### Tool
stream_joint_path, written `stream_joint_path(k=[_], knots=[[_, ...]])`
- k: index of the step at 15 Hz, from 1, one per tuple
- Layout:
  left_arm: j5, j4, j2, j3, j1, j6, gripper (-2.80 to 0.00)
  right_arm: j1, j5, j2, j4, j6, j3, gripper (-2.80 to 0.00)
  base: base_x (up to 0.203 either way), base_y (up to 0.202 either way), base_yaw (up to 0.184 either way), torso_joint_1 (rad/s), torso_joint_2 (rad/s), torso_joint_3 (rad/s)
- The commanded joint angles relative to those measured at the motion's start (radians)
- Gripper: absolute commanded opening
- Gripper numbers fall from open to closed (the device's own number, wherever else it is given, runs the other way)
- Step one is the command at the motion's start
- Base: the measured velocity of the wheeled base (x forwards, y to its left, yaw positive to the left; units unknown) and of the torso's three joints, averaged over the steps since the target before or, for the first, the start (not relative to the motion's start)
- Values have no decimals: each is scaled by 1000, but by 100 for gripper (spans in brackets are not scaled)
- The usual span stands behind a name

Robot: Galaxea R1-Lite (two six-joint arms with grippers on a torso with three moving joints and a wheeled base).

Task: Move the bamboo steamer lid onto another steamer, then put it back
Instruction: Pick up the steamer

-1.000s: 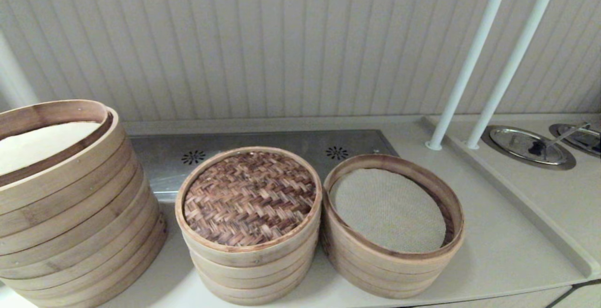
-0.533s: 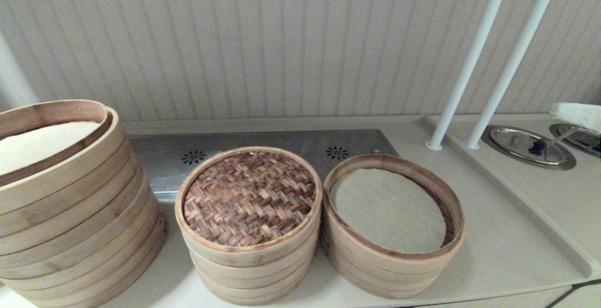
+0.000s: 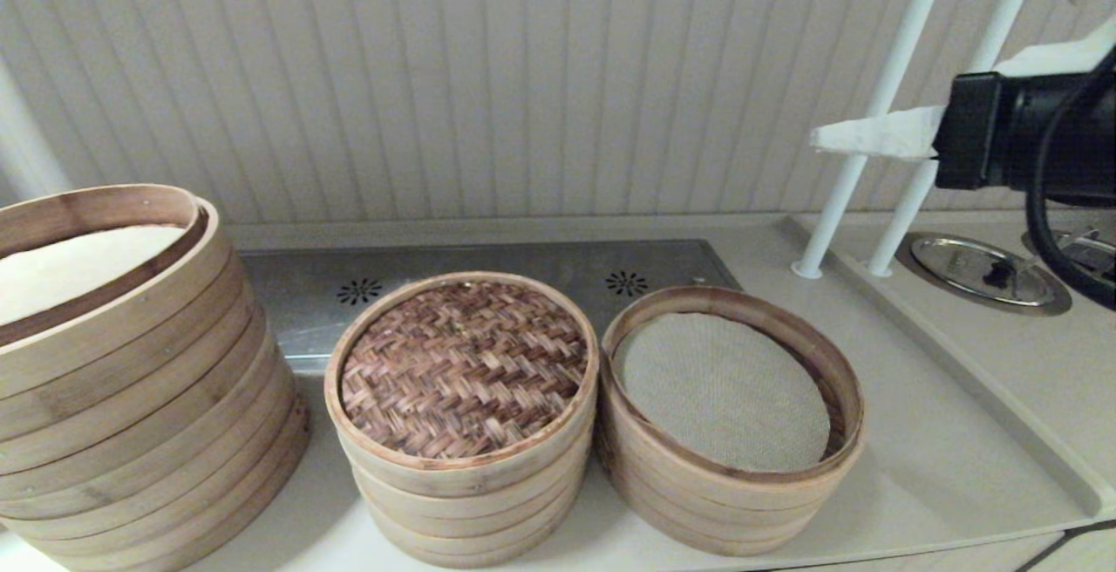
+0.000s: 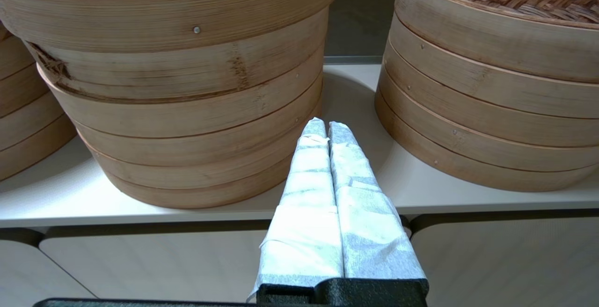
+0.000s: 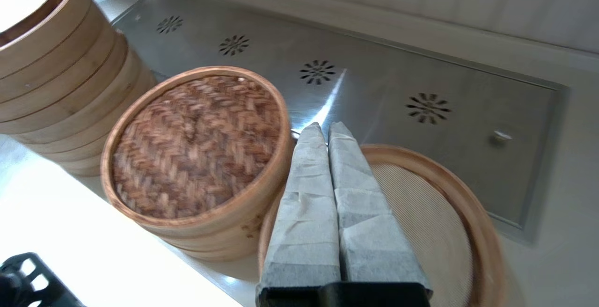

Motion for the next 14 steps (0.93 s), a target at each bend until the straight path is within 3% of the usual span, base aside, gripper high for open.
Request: stream_joint_path(k=[1,3,8,14], knots=[[0,0,2,0,0,0,-280,41,1,106,76,-4,-109,-280,0,0,0,0,0,0],[0,0,2,0,0,0,-280,96,-1,155,146,-22,-167,-280,0,0,0,0,0,0],[0,0,2,0,0,0,-280,217,-15,278,177,-45,-218,-280,0,0,0,0,0,0],[0,0,2,0,0,0,-280,310,-123,388,178,-126,-280,-280,0,0,0,0,0,0]])
